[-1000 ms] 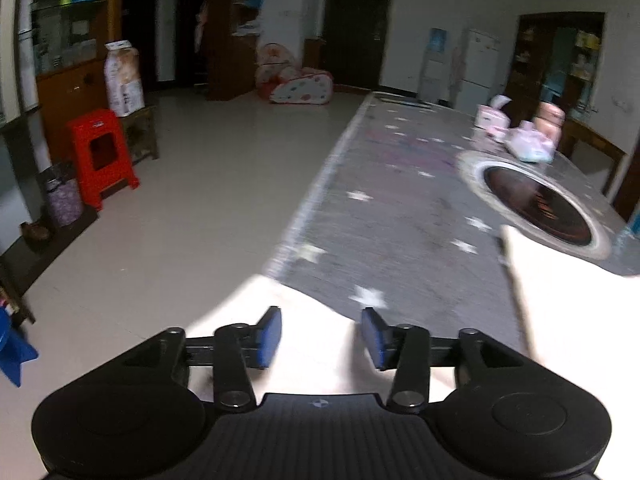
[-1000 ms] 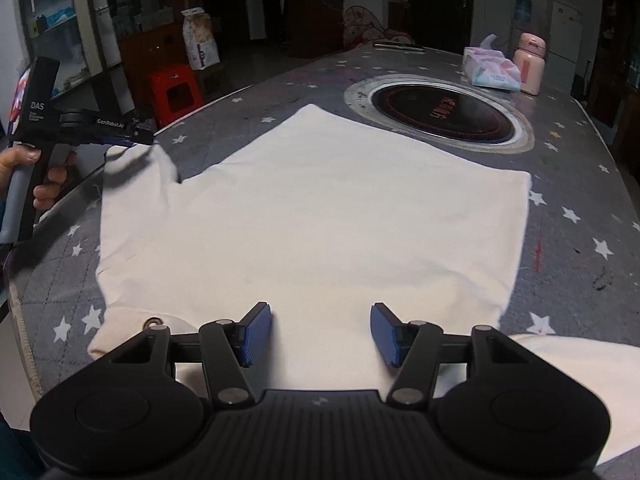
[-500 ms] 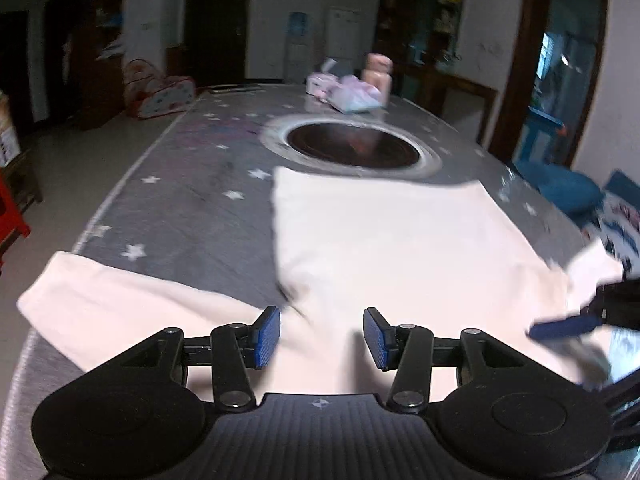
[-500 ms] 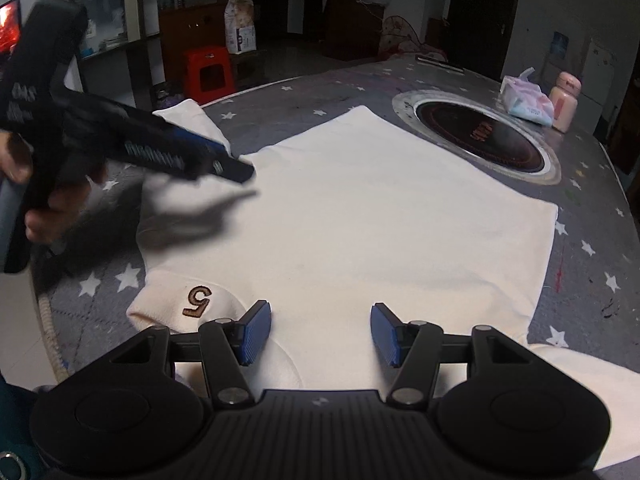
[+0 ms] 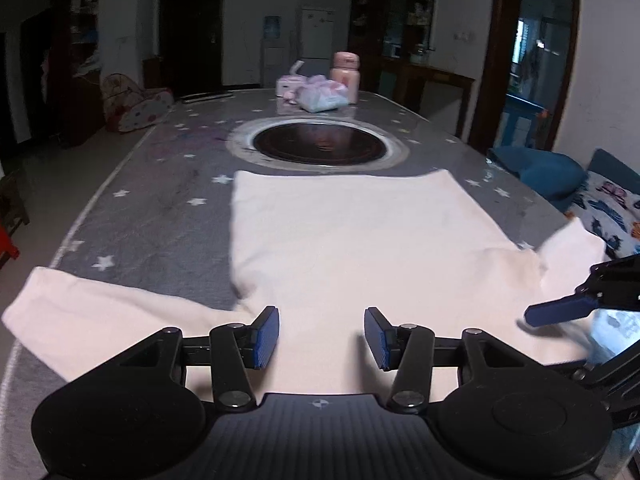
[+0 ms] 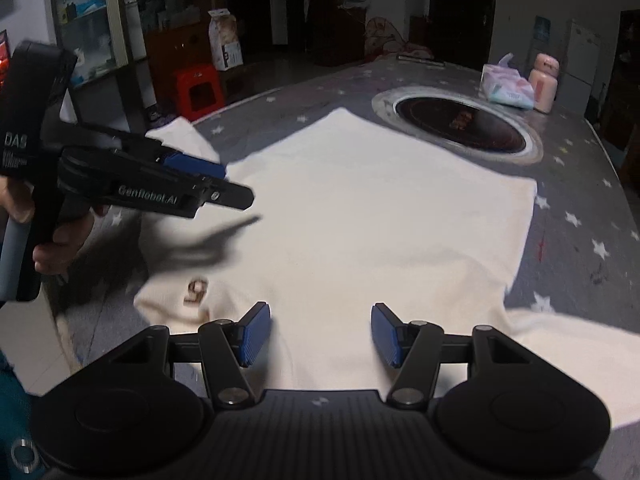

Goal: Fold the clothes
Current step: 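Move the right gripper to the other sweatshirt side and grasp its edge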

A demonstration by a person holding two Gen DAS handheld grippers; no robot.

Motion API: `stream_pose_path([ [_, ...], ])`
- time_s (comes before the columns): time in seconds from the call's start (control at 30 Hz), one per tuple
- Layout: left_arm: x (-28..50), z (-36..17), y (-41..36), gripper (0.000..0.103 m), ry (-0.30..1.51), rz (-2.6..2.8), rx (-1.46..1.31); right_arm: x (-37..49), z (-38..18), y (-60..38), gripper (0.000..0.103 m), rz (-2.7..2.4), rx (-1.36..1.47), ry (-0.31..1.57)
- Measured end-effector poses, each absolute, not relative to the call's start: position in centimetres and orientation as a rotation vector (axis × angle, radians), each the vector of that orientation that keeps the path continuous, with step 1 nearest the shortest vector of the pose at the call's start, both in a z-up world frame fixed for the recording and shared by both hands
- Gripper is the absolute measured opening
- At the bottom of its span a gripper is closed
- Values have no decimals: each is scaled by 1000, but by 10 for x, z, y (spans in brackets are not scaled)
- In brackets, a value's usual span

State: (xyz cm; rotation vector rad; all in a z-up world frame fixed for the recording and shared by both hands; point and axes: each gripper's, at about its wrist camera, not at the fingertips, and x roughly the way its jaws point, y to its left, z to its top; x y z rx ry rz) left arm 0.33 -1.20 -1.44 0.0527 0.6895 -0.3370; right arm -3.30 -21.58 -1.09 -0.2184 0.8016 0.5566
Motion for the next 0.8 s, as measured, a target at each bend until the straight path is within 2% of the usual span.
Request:
stream_pose_path([
  [0.27,-13,-28,-36,51,679,-413,175,-50,2,-253,57,495,-149,771],
  [0.8,-1,-12,-50,54,686,-456,135,-2,-15,-414,51,-78,61,764],
])
